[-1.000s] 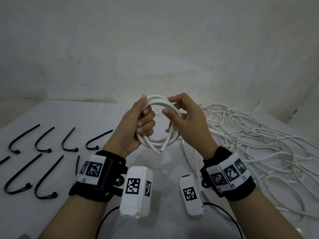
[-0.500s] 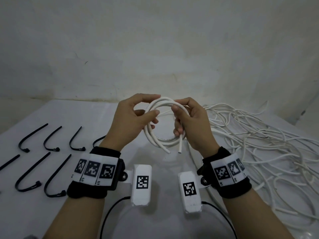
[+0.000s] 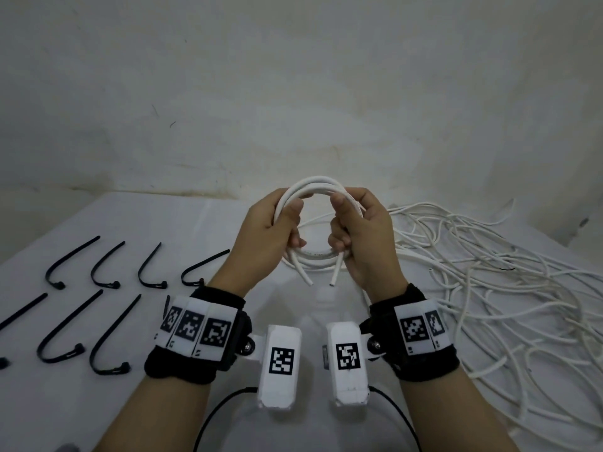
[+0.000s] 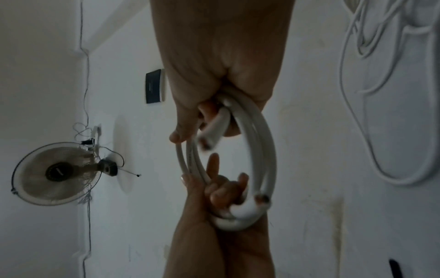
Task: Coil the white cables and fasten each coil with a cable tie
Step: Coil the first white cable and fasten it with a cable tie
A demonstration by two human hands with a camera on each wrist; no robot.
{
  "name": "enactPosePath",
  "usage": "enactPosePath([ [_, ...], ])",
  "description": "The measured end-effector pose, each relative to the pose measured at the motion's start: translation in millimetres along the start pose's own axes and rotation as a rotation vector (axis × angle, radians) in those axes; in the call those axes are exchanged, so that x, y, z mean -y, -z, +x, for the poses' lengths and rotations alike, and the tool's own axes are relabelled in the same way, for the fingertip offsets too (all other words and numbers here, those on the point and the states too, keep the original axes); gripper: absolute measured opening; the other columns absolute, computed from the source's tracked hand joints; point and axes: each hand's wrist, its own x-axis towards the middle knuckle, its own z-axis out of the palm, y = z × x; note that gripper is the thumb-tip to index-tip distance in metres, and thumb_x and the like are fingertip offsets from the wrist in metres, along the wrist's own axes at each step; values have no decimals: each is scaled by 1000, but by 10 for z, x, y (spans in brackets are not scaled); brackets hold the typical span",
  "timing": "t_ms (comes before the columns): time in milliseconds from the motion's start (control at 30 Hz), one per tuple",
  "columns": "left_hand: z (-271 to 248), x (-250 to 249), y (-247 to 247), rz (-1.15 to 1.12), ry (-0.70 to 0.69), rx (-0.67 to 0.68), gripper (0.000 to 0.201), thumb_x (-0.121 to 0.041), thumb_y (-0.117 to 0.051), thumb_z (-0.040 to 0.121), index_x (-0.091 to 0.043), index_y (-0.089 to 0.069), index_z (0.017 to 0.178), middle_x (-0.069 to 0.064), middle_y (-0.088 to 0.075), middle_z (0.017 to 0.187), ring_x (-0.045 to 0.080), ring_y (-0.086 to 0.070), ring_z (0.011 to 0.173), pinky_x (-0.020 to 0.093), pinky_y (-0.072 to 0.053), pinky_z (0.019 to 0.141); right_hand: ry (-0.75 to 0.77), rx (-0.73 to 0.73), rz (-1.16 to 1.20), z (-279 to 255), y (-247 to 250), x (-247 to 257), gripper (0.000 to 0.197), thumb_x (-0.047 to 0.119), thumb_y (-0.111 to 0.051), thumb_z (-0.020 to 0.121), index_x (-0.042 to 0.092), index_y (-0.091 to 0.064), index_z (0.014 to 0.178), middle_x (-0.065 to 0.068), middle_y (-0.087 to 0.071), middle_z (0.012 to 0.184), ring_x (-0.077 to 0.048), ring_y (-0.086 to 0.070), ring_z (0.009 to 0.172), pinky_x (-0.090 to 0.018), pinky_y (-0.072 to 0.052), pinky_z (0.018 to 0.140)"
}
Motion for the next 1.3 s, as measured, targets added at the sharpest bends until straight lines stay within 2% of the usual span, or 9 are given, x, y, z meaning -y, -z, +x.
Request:
enactPosePath([
  [100, 6, 55, -2, -27, 59, -47, 23, -22, -39, 101, -13, -59, 106, 0, -43, 59, 11, -48, 51, 16, -45, 51, -93, 14, 94, -63, -38, -67, 37, 45, -54, 77, 9, -49, 84, 4, -34, 49, -8, -36, 38, -23, -45, 45],
  [233, 3, 70, -5, -87, 121, -44, 23, -23, -37, 101, -13, -58, 106, -1, -40, 62, 10, -45, 52, 17, -46, 53, -188, -1, 161, -73, -67, -58, 47, 57, -46, 75, 11, -45, 74, 1, -34, 50, -11, -40, 41, -24, -43, 44],
  [433, -3, 12, 14, -106, 143, -27, 25, -22, -36, 102, -9, -56, 108, -3, -39, 62, 7, -43, 50, 21, -47, 54, -206, -29, 171, -117, -178, 9, 45, 58, -50, 72, 14, -42, 68, 4, -26, 45, -7, -26, 35, -18, -26, 34],
  [633, -162, -50, 157, -8, 304, 156, 26, -26, -38, 101, -10, -55, 113, 1, -50, 71, 9, -56, 59, 26, -53, 64, -302, -124, 211, -217, -166, -160, 46, 44, -43, 96, 16, -34, 61, 5, -21, 43, -6, -19, 31, -15, -16, 33],
  [733, -223, -132, 504, 192, 438, 251, 33, -39, -38, 99, -17, -57, 115, 0, -62, 92, 11, -64, 81, 28, -54, 79, -333, -118, 242, -251, -179, -222, 46, 44, -44, 96, 16, -34, 61, 6, -20, 43, -6, -19, 31, -15, -16, 32],
  [833, -283, -140, 937, 496, 598, 186, 42, -46, -41, 95, -11, -56, 112, 5, -61, 100, 14, -62, 81, 28, -53, 74, -349, -109, 283, -254, -153, -250, 45, 45, -43, 96, 17, -34, 62, 7, -20, 44, -5, -19, 31, -15, -17, 31],
  [967, -455, 47, 1233, 971, 784, 272, 46, -44, -48, 94, 1, -58, 99, 16, -67, 90, 22, -60, 73, 31, -53, 69, -355, -97, 282, -259, -114, -302, 45, 45, -43, 96, 17, -34, 63, 7, -20, 44, -5, -19, 32, -15, -18, 32],
  [1100, -574, 204, 1174, 1167, 880, 383, 36, -38, -55, 92, -6, -52, 78, 4, -52, 62, 14, -49, 54, 24, -45, 56, -357, -98, 268, -271, -90, -331, 44, 46, -44, 95, 17, -35, 64, 7, -21, 45, -5, -20, 33, -15, -18, 33],
  [1300, -562, 206, 1050, 1248, 925, 446, 22, -15, -57, 91, -2, -51, 107, 2, -46, 69, 11, -43, 55, 19, -37, 48, -349, -110, 277, -272, -73, -326, 44, 46, -44, 94, 15, -37, 64, 7, -21, 44, -5, -20, 32, -15, -18, 32],
])
